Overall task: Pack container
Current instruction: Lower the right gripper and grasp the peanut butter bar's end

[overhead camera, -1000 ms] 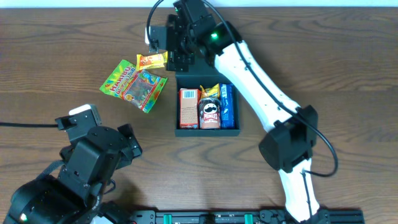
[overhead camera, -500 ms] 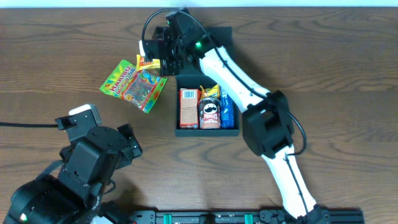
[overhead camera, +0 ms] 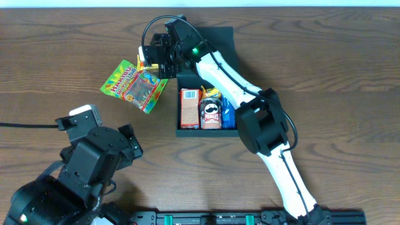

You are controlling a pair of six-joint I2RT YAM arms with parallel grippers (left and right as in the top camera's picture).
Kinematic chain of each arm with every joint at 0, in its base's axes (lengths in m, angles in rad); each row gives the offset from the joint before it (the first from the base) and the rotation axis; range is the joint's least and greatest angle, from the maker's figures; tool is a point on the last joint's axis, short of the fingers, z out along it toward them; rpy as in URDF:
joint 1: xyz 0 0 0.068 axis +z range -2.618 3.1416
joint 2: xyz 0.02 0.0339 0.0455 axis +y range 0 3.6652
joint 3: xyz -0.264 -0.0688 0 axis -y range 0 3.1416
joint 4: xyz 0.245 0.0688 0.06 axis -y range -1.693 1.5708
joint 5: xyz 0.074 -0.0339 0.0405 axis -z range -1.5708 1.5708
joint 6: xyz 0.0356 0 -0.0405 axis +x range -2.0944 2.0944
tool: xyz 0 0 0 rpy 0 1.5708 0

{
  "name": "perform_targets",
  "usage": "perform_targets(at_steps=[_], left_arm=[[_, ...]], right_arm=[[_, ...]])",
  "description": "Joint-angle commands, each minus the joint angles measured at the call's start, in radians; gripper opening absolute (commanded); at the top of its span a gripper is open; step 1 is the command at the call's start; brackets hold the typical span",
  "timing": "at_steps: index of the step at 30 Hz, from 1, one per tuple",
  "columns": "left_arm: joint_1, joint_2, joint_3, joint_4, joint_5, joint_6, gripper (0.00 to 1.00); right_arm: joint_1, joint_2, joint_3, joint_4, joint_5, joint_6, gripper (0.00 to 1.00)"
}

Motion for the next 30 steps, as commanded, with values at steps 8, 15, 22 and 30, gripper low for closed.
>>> perform_targets(at_steps=[8,15,22,30], left_arm=[[0.003,0.0,0.021,-0.002,-0.011,0.007,0.95],[0.003,0.0,0.021,-0.002,-0.01,0.007,0.95],[0.003,0.0,0.021,-0.002,-0.01,0.007,0.95],[0.003,0.0,0.021,-0.002,-0.01,0.007,0.95]], right_arm=[[0.012,0.08,0.018,0.06,0.076,-0.002,0.91],[0.019,0.096,0.018,0.093,0.142,-0.002,0.88],[0.023,0.096,0.018,0.082,0.162,-0.002,0.87],[0.042,0.096,0.018,0.026,0.223,-0.028,0.88]])
